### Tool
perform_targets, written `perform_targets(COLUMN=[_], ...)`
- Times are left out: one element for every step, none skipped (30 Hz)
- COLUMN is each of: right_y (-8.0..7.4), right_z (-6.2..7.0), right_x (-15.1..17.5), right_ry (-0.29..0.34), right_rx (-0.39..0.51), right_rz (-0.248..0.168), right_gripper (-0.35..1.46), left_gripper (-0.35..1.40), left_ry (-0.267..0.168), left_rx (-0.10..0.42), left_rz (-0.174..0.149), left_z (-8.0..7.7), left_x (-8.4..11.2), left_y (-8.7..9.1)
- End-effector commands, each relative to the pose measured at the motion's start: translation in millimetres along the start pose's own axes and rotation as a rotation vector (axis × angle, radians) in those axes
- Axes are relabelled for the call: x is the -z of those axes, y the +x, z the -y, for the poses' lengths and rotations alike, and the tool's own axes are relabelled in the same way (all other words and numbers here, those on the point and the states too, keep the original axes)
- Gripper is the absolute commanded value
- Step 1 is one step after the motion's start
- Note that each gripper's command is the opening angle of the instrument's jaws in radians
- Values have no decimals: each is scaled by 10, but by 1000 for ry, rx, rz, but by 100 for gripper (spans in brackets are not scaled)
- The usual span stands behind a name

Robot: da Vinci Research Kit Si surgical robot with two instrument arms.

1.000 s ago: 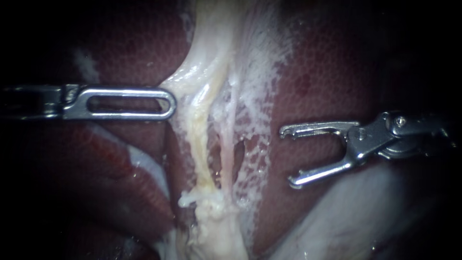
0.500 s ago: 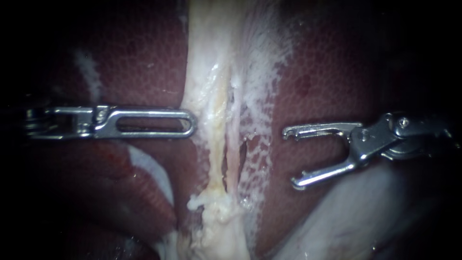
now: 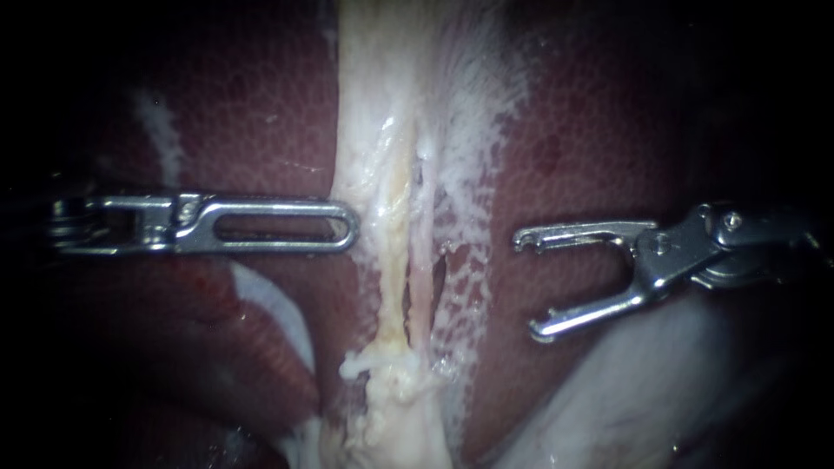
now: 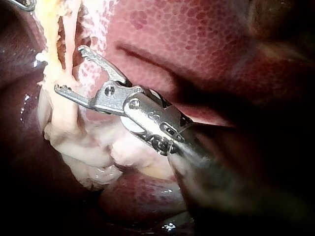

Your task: Going back first clip left tube

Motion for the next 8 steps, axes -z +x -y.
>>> perform_targets(right_y=[0,0,0,0,0,0,0,0], right_z=[0,0,0,0,0,0,1,1], right_x=[0,0,0,0,0,0,0,0], right_ry=[0,0,0,0,0,0,0,0], right_rx=[0,0,0,0,0,0,0,0], right_rz=[0,0,0,0,0,0,0,0], right_gripper=[60,60,60,60,60,60,60,60], left_gripper=[-35,-35,-35,-35,-35,-35,-35,-35], left_ry=[0,2,2,2,2,2,2,2], left_rx=[0,0,0,0,0,0,0,0], left_rz=[0,-2,-2,-2,-2,-2,-2,-2], left_z=[0,0,0,0,0,0,1,1], left_x=[0,0,0,0,0,0,0,0], left_y=[0,0,0,0,0,0,0,0])
